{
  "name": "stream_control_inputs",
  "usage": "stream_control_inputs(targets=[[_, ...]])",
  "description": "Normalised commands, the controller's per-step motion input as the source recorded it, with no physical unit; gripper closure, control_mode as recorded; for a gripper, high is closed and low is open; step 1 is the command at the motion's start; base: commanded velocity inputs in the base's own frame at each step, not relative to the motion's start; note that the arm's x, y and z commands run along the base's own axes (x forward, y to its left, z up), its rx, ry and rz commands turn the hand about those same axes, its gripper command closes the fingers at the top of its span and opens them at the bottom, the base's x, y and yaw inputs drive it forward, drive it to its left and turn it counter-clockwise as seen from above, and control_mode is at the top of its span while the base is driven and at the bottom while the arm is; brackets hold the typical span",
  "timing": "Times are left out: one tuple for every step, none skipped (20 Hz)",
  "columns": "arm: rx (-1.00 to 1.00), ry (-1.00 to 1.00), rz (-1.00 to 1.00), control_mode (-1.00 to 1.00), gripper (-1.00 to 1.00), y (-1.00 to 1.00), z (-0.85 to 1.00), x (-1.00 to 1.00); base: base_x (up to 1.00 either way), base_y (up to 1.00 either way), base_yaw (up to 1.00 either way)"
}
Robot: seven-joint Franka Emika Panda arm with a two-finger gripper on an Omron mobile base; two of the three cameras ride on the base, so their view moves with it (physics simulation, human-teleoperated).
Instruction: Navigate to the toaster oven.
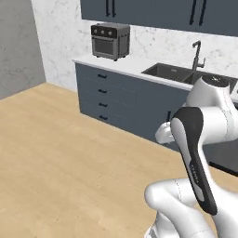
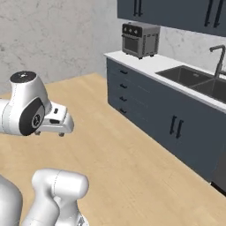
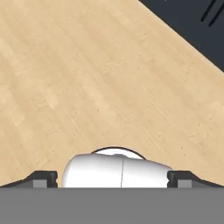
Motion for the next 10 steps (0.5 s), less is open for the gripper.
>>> stream_control_inputs(targets=[[0.0,0.0,0.0,1.0,-1.0,0.0,0.0,0.0,1.0,-0.13,0.2],[0.0,0.0,0.0,1.0,-1.0,0.0,0.0,0.0,1.0,-0.21,0.21],[0.0,0.0,0.0,1.0,-1.0,0.0,0.0,0.0,1.0,-0.26,0.22],[0.0,0.0,0.0,1.0,-1.0,0.0,0.0,0.0,1.0,-0.21,0.22],[0.0,0.0,0.0,1.0,-1.0,0.0,0.0,0.0,1.0,-0.19,0.21],[0.0,0.0,0.0,1.0,-1.0,0.0,0.0,0.0,1.0,-0.13,0.19],[0.0,0.0,0.0,1.0,-1.0,0.0,0.0,0.0,1.0,-0.06,0.18],[0.0,0.0,0.0,1.0,-1.0,0.0,0.0,0.0,1.0,-0.04,0.18],[0.0,0.0,0.0,1.0,-1.0,0.0,0.0,0.0,1.0,-0.02,0.18],[0.0,0.0,0.0,1.0,-1.0,0.0,0.0,0.0,1.0,0.0,0.16]])
